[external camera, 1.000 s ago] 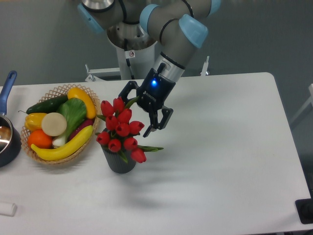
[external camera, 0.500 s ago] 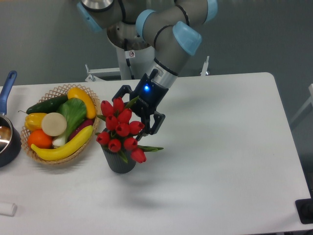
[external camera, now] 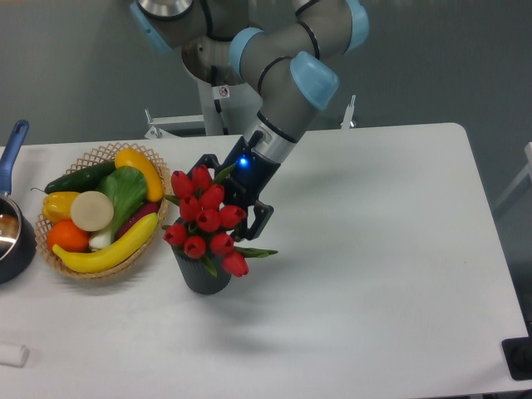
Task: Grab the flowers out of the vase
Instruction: 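Close the gripper around the tulip stems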
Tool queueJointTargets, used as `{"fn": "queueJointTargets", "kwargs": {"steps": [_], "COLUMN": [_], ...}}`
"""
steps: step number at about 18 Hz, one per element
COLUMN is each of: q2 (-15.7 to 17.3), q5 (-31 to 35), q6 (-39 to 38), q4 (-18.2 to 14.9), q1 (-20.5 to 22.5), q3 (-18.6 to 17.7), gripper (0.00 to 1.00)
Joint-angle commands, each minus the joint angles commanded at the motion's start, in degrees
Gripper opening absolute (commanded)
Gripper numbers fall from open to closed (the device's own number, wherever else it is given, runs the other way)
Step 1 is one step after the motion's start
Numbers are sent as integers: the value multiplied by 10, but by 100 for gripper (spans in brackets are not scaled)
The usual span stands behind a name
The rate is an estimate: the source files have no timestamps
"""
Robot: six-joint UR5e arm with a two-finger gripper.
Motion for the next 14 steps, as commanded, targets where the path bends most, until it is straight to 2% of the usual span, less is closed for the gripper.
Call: {"fn": "queueJointTargets", "kwargs": {"steps": [3,10,12,14], "q2": [-2,-1,-1,0], "q5": [0,-4,-20,-22], "q6": [0,-1,1,1], "q4": [1,1,1,1], "q1": [0,2,5,6], "q3": [0,-1,-3,-4], "gripper": [100,71,69,63]}}
